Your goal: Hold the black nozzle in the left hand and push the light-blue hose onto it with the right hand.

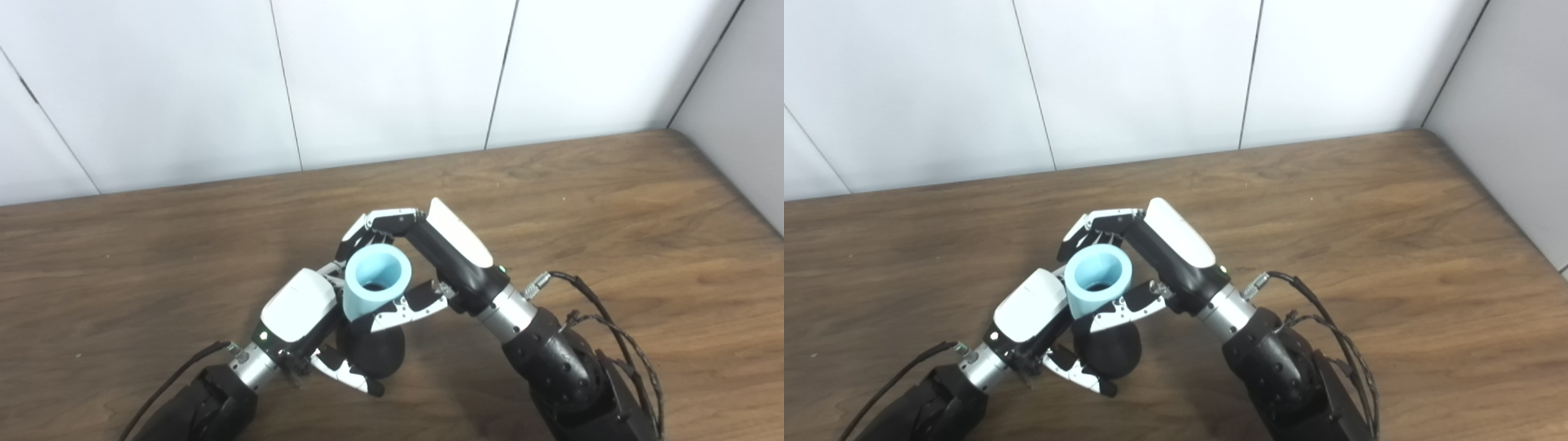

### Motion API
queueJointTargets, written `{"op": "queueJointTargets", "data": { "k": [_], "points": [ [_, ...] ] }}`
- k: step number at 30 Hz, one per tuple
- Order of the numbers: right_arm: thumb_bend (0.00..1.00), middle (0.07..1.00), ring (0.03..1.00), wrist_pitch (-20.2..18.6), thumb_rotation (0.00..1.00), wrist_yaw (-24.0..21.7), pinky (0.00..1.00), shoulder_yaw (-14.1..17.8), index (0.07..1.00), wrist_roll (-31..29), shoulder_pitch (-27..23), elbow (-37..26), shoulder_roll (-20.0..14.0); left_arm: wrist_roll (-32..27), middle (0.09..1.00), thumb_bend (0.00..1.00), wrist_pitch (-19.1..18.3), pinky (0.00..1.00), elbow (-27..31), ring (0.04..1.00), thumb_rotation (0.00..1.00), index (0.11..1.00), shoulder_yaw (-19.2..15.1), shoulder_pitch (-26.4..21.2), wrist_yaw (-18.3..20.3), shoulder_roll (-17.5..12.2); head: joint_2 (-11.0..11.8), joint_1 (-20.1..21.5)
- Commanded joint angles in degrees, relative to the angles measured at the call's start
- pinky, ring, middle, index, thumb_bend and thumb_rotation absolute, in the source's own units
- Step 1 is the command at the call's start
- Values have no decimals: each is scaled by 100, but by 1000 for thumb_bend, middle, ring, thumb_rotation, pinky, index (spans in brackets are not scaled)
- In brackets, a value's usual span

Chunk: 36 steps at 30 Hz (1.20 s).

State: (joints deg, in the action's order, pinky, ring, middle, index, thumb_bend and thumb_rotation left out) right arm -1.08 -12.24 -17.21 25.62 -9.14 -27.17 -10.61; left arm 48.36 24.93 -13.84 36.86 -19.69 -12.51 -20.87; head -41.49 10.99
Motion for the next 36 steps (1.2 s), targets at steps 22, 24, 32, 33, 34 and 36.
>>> {"op": "queueJointTargets", "data": {
  "k": [22,24,32,33,34,36],
  "points": [
    [513,461,380,-1813,0,-1126,265,-142,534,142,-326,-563,-207,211,449,520,-139,854,-351,523,0,519,388,667,643,12,1,9],
    [513,461,379,-1898,0,-1144,263,-140,537,126,-354,-571,-225,211,449,520,-128,854,-354,523,0,519,389,668,632,7,-6,10],
    [511,455,369,-1876,0,-1069,250,-231,541,166,-338,-560,-262,218,452,520,-185,851,-314,525,0,518,390,674,674,-3,-28,2],
    [511,457,369,-1836,0,-1044,250,-250,542,189,-311,-553,-264,220,454,521,-184,851,-323,526,0,517,392,672,666,-2,-34,4],
    [511,458,368,-1803,0,-1030,250,-273,542,219,-288,-551,-269,226,455,521,-183,850,-316,524,0,516,397,670,662,-4,-34,4],
    [511,462,369,-1739,0,-1015,253,-334,542,314,-254,-551,-291,240,455,521,-194,846,-295,521,0,516,406,664,669,-9,-30,10]
  ]
}}
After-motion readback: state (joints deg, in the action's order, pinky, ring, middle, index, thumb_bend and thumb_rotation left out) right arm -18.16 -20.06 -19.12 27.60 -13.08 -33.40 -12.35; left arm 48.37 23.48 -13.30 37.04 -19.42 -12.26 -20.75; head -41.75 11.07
